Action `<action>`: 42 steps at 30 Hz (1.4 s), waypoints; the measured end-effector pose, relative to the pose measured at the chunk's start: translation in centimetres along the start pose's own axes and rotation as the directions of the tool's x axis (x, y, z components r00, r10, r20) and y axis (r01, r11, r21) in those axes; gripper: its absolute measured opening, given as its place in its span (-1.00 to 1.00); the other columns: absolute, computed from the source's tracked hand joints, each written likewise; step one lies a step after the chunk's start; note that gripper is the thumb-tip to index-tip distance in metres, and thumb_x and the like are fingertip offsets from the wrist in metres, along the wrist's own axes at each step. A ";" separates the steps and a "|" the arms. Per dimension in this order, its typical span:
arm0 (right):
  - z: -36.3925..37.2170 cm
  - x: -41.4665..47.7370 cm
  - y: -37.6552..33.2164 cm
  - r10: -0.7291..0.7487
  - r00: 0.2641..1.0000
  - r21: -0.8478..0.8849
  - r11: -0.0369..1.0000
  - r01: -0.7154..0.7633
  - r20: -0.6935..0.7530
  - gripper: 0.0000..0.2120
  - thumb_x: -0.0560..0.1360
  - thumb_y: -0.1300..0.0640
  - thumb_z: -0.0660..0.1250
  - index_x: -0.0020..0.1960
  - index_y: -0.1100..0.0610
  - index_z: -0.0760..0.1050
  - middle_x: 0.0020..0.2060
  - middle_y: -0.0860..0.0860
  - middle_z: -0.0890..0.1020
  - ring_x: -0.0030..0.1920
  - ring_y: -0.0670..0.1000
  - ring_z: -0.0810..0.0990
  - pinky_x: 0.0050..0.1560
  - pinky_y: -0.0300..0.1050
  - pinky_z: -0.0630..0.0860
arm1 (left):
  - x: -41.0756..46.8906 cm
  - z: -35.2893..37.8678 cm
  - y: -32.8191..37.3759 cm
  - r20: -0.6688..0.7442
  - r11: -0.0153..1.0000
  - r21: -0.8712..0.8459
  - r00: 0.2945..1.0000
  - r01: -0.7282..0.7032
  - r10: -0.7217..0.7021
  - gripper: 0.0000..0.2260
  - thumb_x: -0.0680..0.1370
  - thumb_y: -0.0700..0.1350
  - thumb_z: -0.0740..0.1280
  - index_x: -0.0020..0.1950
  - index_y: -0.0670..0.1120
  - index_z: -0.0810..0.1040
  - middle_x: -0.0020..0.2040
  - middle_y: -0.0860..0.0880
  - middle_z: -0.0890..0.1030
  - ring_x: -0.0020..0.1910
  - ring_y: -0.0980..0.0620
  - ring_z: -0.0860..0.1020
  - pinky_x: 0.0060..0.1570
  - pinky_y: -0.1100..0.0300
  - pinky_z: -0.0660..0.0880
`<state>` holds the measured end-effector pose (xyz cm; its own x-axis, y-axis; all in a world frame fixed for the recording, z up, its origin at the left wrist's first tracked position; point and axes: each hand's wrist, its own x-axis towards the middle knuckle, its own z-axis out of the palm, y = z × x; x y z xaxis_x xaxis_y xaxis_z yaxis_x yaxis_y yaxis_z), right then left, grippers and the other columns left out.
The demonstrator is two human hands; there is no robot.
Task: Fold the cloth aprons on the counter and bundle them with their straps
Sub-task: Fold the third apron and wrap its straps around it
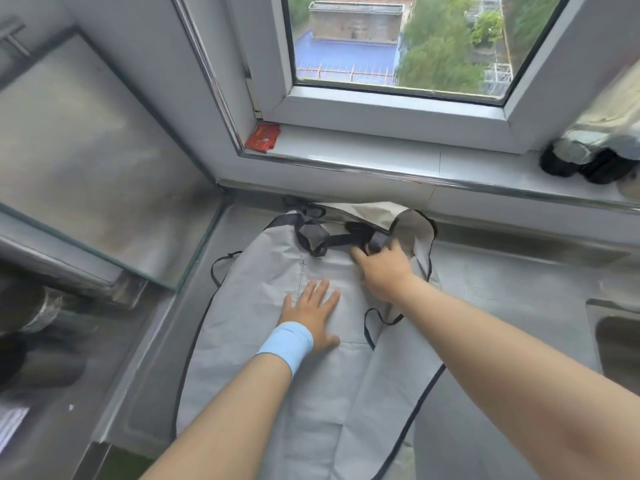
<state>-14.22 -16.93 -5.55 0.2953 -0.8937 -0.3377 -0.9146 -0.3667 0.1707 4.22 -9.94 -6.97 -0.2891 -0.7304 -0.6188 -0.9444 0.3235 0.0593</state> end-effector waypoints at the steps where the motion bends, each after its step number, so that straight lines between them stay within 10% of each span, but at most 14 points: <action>1: 0.2 -0.5 -0.1 -0.018 0.991 0.011 1.000 0.019 -0.129 -0.58 0.52 0.13 0.20 0.37 0.09 0.34 0.14 0.11 0.62 0.13 0.19 0.55 0.22 0.11 0.28 | 0.3 -0.3 0.3 0.008 1.000 -0.008 1.000 0.007 -0.007 -0.16 0.49 0.22 0.27 0.57 0.15 -0.23 0.56 0.08 -0.33 0.55 0.00 -0.29 0.48 -0.22 -0.09; 4: 1.3 -2.6 -0.1 0.033 0.929 0.127 0.992 0.016 -0.370 -0.80 0.35 0.19 0.39 -0.02 0.10 0.54 -0.21 0.06 0.63 -0.19 0.16 0.55 -0.18 -0.02 0.32 | 0.6 -1.2 1.2 -0.022 0.997 -0.062 0.999 0.034 -0.035 -0.23 0.50 0.13 0.30 0.58 0.09 -0.06 0.59 0.01 -0.20 0.57 -0.08 -0.16 0.50 -0.14 0.00; 9: 3.0 -7.9 1.3 0.374 0.818 0.496 0.859 -0.128 -0.436 -0.76 0.29 0.26 0.39 -0.05 0.13 0.56 -0.12 0.08 0.54 -0.14 0.20 0.51 -0.19 -0.03 0.39 | -1.5 -1.8 3.6 -0.242 0.976 -0.215 0.970 -0.025 -0.028 -0.63 0.55 0.02 0.26 0.35 0.03 0.39 0.36 -0.01 0.33 0.37 -0.06 0.28 0.30 0.06 0.32; 13: 3.5 -11.9 0.6 0.722 0.692 0.678 0.515 -0.524 -0.014 -0.54 0.38 0.16 0.36 0.27 0.15 0.39 0.18 0.16 0.44 0.16 0.23 0.43 0.05 0.10 0.46 | -3.9 -1.7 6.2 -0.148 0.907 -0.418 0.989 -0.040 -0.025 -0.73 0.51 0.08 0.29 0.17 0.04 0.44 0.19 0.03 0.50 0.15 -0.03 0.50 0.12 0.07 0.46; 17: 4.0 -14.5 -1.3 0.641 0.630 0.809 0.021 -0.587 0.439 -0.34 0.33 -0.12 0.36 0.35 0.09 0.28 0.25 0.10 0.49 0.23 0.20 0.47 0.22 0.11 0.46 | -6.1 0.6 8.1 -0.013 0.882 -0.471 1.000 -0.021 0.016 -0.47 0.37 0.26 0.37 0.24 0.05 0.38 0.19 0.03 0.47 0.12 -0.04 0.53 0.12 0.08 0.46; 22: 4.0 -17.1 -3.0 0.694 0.499 0.611 0.105 -0.784 0.520 -0.42 0.32 0.05 0.27 0.34 0.04 0.34 0.25 0.14 0.40 0.31 0.20 0.32 0.26 0.09 0.34 | -8.5 2.9 8.5 0.038 0.939 -0.329 0.992 -0.098 0.117 -0.35 0.36 0.27 0.36 0.37 0.03 0.34 0.31 -0.02 0.40 0.30 -0.09 0.42 0.21 0.00 0.43; 28: 5.9 -18.9 -5.9 0.625 0.311 0.655 -0.449 -0.607 0.716 -0.41 0.33 0.23 0.34 0.32 0.19 0.22 0.22 0.20 0.48 0.09 0.24 0.57 0.05 0.02 0.55 | -10.2 4.5 8.4 0.100 0.942 -0.327 0.989 -0.075 0.113 -0.44 0.39 0.30 0.33 0.22 -0.03 0.42 0.31 -0.10 0.37 0.32 -0.17 0.36 0.27 -0.08 0.38; 33: 4.1 -20.8 -7.3 0.546 0.489 0.709 -0.325 -0.626 0.681 -0.89 0.32 0.12 0.31 -0.18 0.12 0.47 -0.30 0.05 0.54 -0.28 0.11 0.52 -0.28 -0.15 0.40 | -11.6 4.7 8.7 0.072 0.865 -0.498 0.991 -0.060 0.110 -0.23 0.32 0.35 0.35 0.46 0.09 0.28 0.42 -0.01 0.30 0.40 -0.08 0.34 0.35 0.00 0.33; 38: 0.1 -20.5 -8.3 0.594 0.751 0.931 0.005 -0.364 0.290 -0.77 0.42 -0.02 0.32 -0.33 0.04 0.36 -0.30 -0.03 0.48 -0.20 0.06 0.47 -0.15 -0.06 0.40 | -12.7 2.2 8.7 -0.110 0.650 -0.747 0.990 -0.140 0.087 -0.06 0.22 0.22 0.48 0.51 0.05 0.17 0.36 0.01 0.22 0.28 0.01 0.42 0.25 0.17 0.38; 42: -2.1 -19.3 -9.8 0.305 0.942 0.991 -0.050 -0.127 0.137 -0.72 0.43 -0.12 0.25 -0.34 0.01 0.56 -0.22 -0.06 0.61 -0.07 0.03 0.57 0.08 -0.03 0.45 | -12.9 0.5 6.5 -0.135 0.613 -0.784 0.991 -0.097 -0.015 -0.52 0.29 0.11 0.47 0.17 0.05 0.47 0.02 0.05 0.58 -0.02 0.07 0.60 -0.11 0.11 0.63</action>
<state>-10.41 3.38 1.29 -0.0388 -0.9189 -0.3925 -0.2658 0.3881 -0.8824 1.92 1.92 1.00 -0.2934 -0.8094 -0.5086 -0.6739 -0.2022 0.7106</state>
